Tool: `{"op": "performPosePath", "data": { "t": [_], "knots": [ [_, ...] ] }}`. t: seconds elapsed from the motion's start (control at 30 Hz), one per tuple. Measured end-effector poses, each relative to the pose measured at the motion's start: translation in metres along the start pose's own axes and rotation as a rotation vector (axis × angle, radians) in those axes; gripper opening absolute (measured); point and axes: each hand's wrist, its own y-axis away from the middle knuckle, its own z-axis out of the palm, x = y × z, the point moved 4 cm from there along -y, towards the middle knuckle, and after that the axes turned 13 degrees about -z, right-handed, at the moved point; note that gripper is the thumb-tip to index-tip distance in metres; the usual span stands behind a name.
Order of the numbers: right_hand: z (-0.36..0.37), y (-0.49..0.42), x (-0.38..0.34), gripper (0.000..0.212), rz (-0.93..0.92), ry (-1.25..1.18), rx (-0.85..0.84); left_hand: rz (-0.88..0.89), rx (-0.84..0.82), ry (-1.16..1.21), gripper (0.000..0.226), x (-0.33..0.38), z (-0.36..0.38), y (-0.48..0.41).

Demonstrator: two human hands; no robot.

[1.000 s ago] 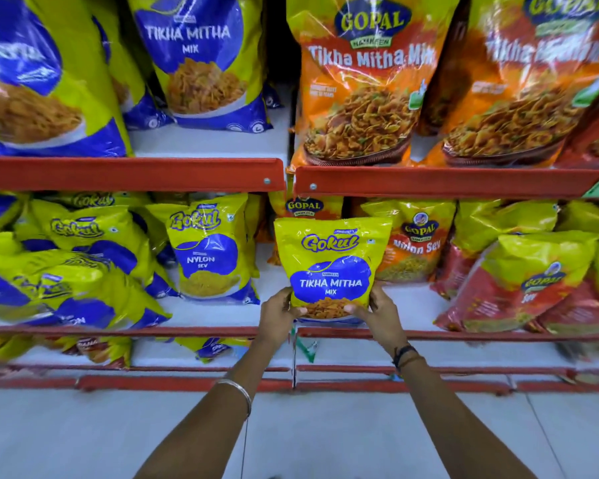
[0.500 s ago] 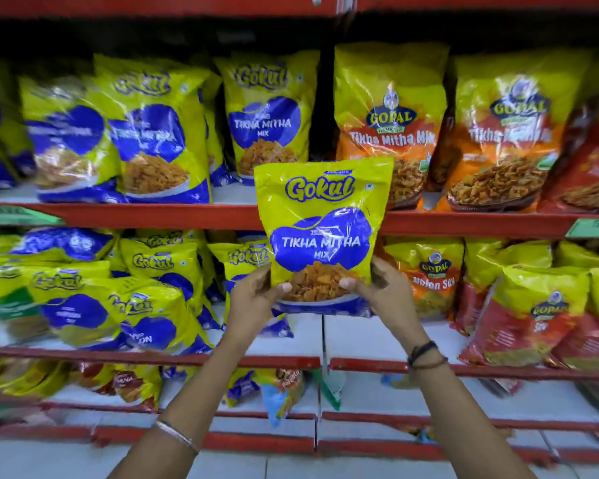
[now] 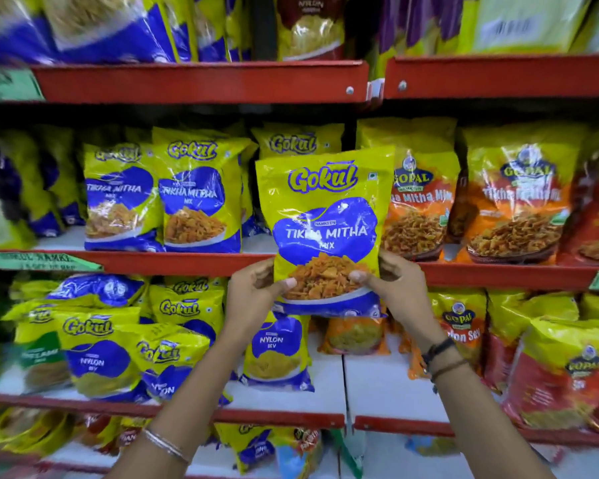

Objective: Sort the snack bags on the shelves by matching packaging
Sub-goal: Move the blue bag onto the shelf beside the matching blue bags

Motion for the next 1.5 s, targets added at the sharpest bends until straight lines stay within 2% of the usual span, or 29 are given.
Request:
{"op": "performPosePath", "data": {
  "t": [0.13, 0.23, 0.33, 0.47, 0.57, 0.63, 0.7, 0.73, 0.8, 0.9, 0.93, 1.03, 1.23, 1.3, 1.37, 1.43, 1.5],
  "knots": [
    [0.009, -0.043, 0.0, 0.054, -0.05, -0.017, 0.026, 0.082, 0.095, 0.011, 0.043, 0.018, -0.007, -0.035],
    [0.021, -0.076, 0.012, 0.061, -0.067, -0.003, 0.039, 0.093, 0.131, -0.006, 0.044, 0.019, -0.012, -0.068],
    [0.032, -0.098, 0.03, 0.06, -0.044, 0.01, 0.031, 0.062, 0.147, -0.044, 0.044, 0.009, -0.015, -0.098],
    [0.043, -0.104, 0.058, 0.048, 0.014, 0.032, 0.02, -0.002, 0.123, -0.137, 0.037, -0.01, -0.018, -0.121],
    [0.042, -0.106, 0.069, 0.051, 0.082, 0.105, 0.009, -0.078, 0.085, -0.194, 0.032, -0.014, -0.023, -0.139],
    [0.041, -0.109, 0.069, 0.066, 0.114, 0.187, -0.012, -0.113, 0.052, -0.219, 0.045, -0.013, -0.027, -0.15],
    [0.043, -0.116, 0.065, 0.078, 0.128, 0.204, -0.018, -0.134, 0.017, -0.103, 0.06, -0.005, -0.03, -0.16],
    [0.045, -0.124, 0.061, 0.075, 0.121, 0.145, 0.001, -0.15, 0.008, 0.016, 0.054, 0.001, -0.029, -0.166],
    [0.049, -0.146, 0.054, 0.06, 0.11, 0.01, 0.083, -0.178, 0.034, 0.211, 0.028, 0.015, -0.028, -0.183],
    [0.055, -0.178, 0.051, 0.052, 0.092, -0.04, 0.298, -0.152, 0.148, 0.239, 0.023, 0.031, -0.024, -0.208],
    [0.056, -0.186, 0.054, 0.048, 0.092, -0.045, 0.383, -0.118, 0.199, 0.241, 0.014, 0.036, -0.022, -0.214],
    [0.05, -0.194, 0.045, 0.019, 0.023, 0.008, 0.595, -0.023, 0.327, 0.232, 0.029, 0.048, -0.029, -0.228],
    [0.052, -0.193, 0.047, 0.01, -0.022, 0.025, 0.694, 0.039, 0.377, 0.16, 0.028, 0.05, -0.032, -0.235],
    [0.054, -0.192, 0.049, 0.017, -0.001, -0.014, 0.682, 0.074, 0.382, 0.176, 0.029, 0.057, -0.023, -0.229],
    [0.058, -0.182, 0.046, 0.031, 0.011, 0.023, 0.589, 0.098, 0.366, 0.163, 0.022, 0.054, -0.016, -0.216],
    [0.068, -0.157, 0.043, 0.052, -0.077, 0.146, 0.42, 0.143, 0.412, -0.05, 0.044, 0.041, -0.009, -0.195],
    [0.082, -0.127, 0.043, 0.063, -0.249, 0.342, 0.251, 0.345, 0.439, -0.337, 0.055, 0.029, 0.004, -0.165]
  ]
}}
